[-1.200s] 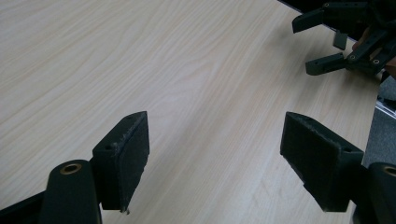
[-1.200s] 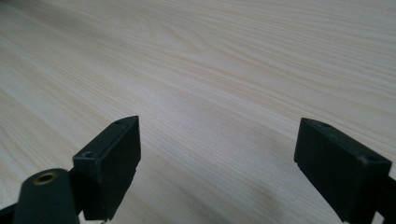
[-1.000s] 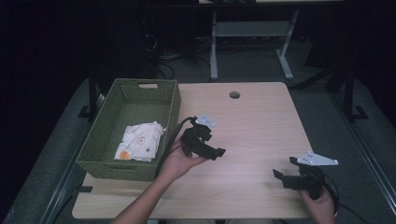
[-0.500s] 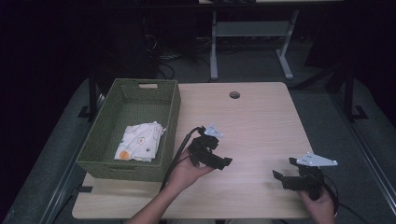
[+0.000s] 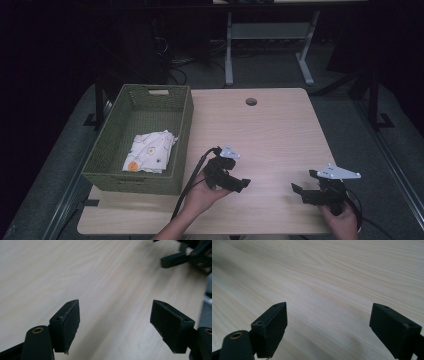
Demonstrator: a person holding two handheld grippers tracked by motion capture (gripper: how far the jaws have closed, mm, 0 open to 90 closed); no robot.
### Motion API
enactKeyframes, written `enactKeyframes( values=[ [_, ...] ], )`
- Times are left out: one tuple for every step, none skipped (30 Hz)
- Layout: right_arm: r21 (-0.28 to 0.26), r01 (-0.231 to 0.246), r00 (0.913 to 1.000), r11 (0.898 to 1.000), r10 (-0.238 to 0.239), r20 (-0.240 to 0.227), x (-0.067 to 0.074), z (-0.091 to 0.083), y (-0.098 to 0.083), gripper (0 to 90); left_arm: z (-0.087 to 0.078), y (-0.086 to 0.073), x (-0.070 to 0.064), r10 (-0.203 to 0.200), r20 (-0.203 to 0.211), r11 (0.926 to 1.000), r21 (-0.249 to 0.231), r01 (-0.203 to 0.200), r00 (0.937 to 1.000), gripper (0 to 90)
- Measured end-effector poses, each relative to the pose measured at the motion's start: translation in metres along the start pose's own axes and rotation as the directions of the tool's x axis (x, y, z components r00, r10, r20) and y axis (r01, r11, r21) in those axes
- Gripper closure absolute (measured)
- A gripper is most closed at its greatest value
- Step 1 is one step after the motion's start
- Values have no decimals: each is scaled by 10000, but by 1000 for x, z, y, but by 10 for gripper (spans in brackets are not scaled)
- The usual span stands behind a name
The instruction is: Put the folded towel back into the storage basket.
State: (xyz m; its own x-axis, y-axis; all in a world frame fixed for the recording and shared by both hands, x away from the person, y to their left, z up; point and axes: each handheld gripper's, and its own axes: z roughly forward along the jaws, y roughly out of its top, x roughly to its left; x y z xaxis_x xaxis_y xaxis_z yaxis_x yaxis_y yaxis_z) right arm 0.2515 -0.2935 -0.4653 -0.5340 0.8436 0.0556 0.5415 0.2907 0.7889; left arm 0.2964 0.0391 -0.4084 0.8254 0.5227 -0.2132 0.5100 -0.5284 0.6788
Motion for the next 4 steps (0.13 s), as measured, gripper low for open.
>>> enactKeyframes(
  values=[
    [-18,0,10000,10000,0,27,0,0,0,143,1,-2,-2,45,-19,10000,64,-45,10000,244],
    [-14,-15,10000,10000,15,20,1,0,0,143,2,-4,-3,125,-106,9999,67,-124,9999,244],
    [13,-21,10000,10000,21,7,1,0,1,143,3,-7,-3,178,-152,9998,61,-177,9997,244],
    [30,14,10000,10000,-13,-4,1,1,1,143,4,-8,-4,138,-116,9999,59,-138,9998,244]
  ],
)
